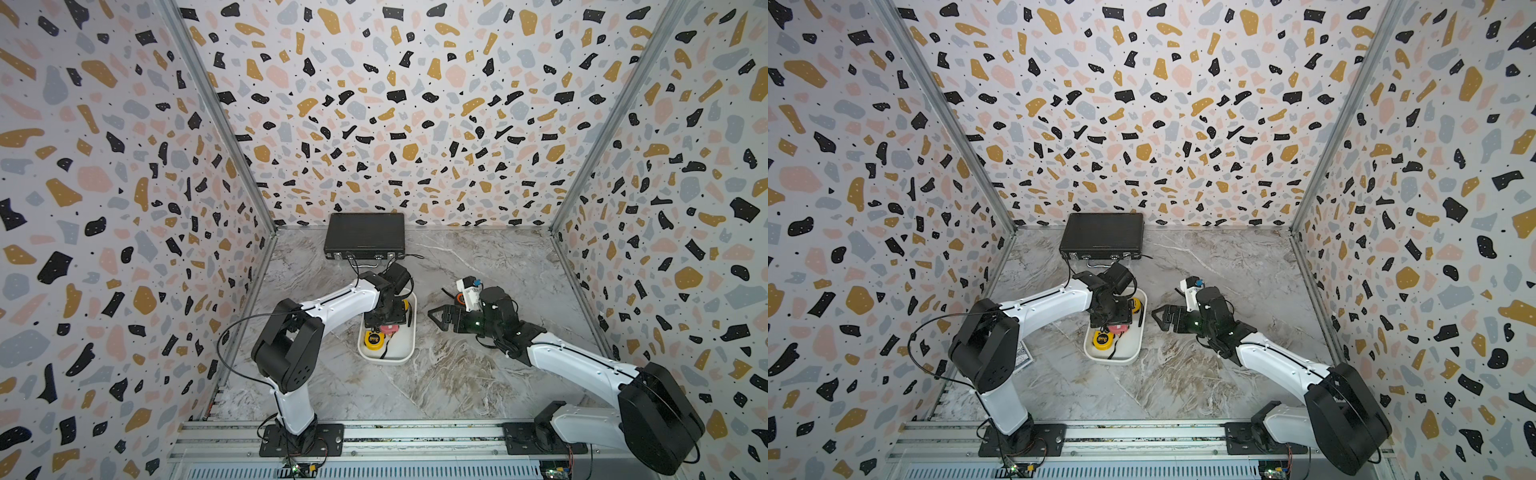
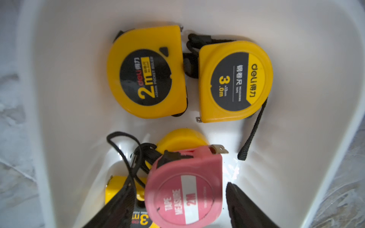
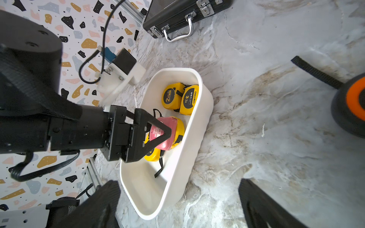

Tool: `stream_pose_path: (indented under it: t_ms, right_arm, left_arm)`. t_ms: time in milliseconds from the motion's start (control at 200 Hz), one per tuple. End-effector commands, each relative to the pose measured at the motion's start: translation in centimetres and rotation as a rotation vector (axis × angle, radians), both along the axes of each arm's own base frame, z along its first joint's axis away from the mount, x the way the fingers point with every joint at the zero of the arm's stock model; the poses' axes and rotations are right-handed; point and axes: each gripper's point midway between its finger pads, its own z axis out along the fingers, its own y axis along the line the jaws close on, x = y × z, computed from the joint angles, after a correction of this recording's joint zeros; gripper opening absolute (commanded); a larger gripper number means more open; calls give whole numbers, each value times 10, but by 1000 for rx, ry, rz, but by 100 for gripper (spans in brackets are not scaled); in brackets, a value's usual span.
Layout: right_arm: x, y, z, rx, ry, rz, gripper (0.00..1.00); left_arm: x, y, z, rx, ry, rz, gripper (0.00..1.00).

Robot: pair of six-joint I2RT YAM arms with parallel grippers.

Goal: Take the tape measure out of the storage box
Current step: Place the tape measure in the storage box, then pick up the tape measure from the storage box.

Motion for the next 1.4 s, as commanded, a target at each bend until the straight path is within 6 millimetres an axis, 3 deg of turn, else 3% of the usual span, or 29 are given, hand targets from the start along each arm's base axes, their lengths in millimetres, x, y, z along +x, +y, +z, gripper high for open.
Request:
stream_pose_path:
  t_ms: [0, 275, 806, 876, 1126, 1241, 1392]
  right_arm:
    - [0, 3, 3, 15, -9, 7, 99]
    - [-1, 2, 2, 12, -7, 7, 99]
    - [0, 4, -7, 9, 13, 8, 99]
    - [1, 4, -8, 8, 13, 6, 99]
    - [1, 3, -6, 8, 13, 1, 99]
    - [1, 4, -4, 9, 9, 4, 99]
    - [1, 5, 1, 18, 2, 7, 99]
  left_arm:
    - [3, 3, 18, 18, -36, -22, 80]
    - [6, -5, 19, 23, -32, -53, 80]
    - [7, -5, -13, 92, 30, -83, 80]
    - [7, -6, -14, 90, 32, -80, 75]
    - [8, -8, -4, 81, 19, -79, 43]
    - [6, -6, 9, 67, 1, -69, 37]
    - [1, -2, 34, 31, -33, -46, 36]
